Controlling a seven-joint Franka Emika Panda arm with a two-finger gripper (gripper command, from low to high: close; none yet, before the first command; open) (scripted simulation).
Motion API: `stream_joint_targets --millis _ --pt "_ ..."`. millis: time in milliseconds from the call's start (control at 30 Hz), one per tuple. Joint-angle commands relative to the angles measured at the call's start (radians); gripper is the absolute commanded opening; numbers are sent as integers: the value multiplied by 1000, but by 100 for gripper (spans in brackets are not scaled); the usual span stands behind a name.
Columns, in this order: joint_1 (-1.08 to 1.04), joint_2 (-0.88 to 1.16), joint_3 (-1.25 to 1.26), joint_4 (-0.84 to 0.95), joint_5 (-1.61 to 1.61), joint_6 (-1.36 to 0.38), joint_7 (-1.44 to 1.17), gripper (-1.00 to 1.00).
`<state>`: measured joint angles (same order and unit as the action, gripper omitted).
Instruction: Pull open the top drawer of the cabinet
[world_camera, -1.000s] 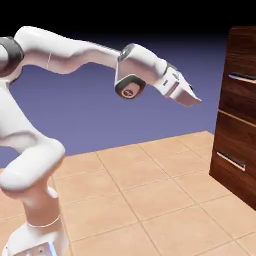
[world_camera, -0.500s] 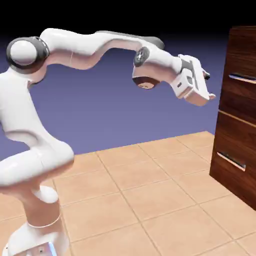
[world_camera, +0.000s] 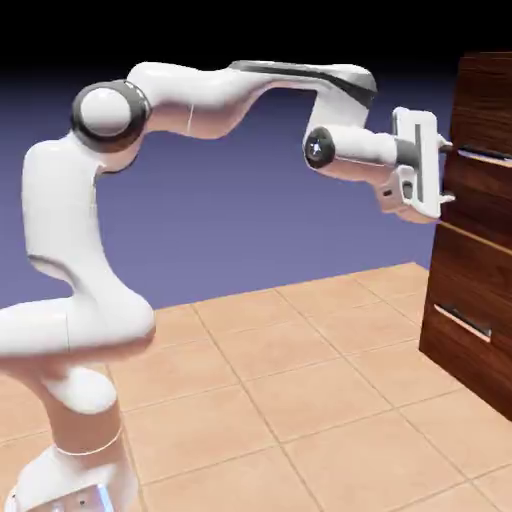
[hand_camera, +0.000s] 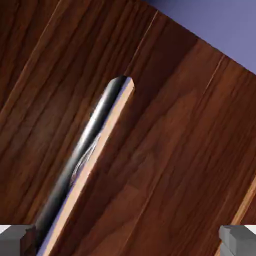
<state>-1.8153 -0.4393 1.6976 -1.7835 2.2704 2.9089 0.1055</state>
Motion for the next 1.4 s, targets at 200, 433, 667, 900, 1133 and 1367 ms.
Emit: stream_joint_targets --millis 200,433,667,900,1133,1367 --pt "-245 18 228 138 304 -17 -85 0" --pt "-439 -27 392 283 428 -14 -60 0" --pt "-584 -147 490 444 345 12 96 -100" --pt "-353 33 328 196 468 -30 -135 -100" --pt "-99 193 131 38 576 -36 -367 -100" --pt "154 260 -101 -34 628 -37 -477 -100"
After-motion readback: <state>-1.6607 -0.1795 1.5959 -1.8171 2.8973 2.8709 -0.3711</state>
